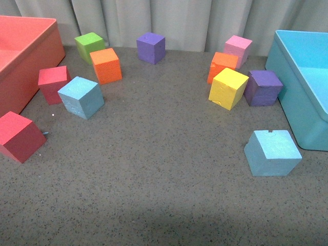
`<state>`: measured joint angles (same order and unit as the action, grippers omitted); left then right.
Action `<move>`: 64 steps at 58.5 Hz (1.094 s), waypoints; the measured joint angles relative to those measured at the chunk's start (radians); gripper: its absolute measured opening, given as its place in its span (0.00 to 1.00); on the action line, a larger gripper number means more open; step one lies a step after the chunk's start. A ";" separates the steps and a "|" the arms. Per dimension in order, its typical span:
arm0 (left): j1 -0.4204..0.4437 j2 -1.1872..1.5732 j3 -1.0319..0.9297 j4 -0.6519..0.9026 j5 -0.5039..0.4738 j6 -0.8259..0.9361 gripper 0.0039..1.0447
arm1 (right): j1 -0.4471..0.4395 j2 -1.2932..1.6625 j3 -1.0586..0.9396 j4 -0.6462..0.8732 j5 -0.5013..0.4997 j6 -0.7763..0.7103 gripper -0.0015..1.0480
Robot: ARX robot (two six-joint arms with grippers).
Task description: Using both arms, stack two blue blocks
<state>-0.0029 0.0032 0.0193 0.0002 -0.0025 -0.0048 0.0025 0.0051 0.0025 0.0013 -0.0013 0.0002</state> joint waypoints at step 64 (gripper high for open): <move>0.000 -0.002 0.000 0.000 0.002 0.000 0.94 | 0.142 1.306 0.483 0.013 0.011 -0.002 0.91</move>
<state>-0.0029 0.0013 0.0193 0.0002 -0.0010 -0.0044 0.1448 1.3109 0.4854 0.0147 0.0101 -0.0013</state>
